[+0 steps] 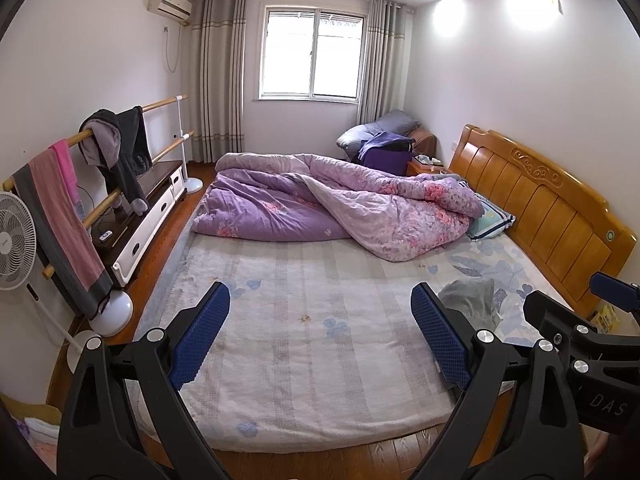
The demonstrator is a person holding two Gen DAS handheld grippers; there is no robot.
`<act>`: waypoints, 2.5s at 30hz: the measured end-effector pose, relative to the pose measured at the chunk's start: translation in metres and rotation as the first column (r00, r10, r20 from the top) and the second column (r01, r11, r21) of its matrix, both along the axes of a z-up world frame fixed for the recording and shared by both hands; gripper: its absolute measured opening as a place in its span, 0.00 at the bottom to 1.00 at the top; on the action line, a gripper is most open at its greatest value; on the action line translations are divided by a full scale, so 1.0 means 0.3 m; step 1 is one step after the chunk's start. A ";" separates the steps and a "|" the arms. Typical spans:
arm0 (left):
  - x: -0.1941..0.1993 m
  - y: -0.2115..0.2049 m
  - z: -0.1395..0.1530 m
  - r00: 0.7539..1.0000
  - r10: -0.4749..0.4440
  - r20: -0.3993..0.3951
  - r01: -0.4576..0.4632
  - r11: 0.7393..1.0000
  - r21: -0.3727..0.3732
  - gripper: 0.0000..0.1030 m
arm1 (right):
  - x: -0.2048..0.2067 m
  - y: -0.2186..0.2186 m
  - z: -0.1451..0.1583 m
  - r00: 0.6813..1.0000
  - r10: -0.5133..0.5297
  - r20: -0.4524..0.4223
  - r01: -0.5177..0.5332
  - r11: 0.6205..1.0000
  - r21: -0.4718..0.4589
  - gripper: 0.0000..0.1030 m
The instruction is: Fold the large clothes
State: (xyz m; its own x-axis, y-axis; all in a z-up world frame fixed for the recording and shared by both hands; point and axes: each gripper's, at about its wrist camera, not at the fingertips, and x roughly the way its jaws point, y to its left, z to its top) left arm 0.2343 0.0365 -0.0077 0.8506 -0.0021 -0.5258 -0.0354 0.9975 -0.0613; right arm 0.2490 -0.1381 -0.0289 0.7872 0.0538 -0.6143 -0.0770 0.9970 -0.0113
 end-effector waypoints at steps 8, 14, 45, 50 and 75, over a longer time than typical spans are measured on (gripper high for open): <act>-0.008 0.002 -0.002 1.000 -0.001 -0.002 0.001 1.000 -0.002 0.90 | -0.003 0.003 -0.001 1.000 -0.002 -0.001 0.002 1.000 -0.002 0.92; -0.009 -0.003 -0.002 1.000 0.000 -0.002 0.000 1.000 -0.002 0.90 | 0.000 -0.003 0.001 1.000 0.000 0.000 0.000 1.000 -0.002 0.92; -0.015 0.017 0.035 1.000 -0.008 0.003 0.008 1.000 0.009 0.90 | -0.033 0.004 0.033 1.000 -0.016 0.003 0.016 1.000 0.000 0.92; -0.017 0.024 0.050 1.000 -0.014 -0.001 0.014 1.000 0.007 0.90 | -0.037 0.004 0.036 1.000 -0.018 0.003 0.018 1.000 0.001 0.92; -0.025 0.004 0.037 1.000 -0.018 0.010 0.017 0.999 0.031 0.90 | -0.050 0.002 0.029 1.000 -0.026 -0.002 0.026 1.000 0.005 0.92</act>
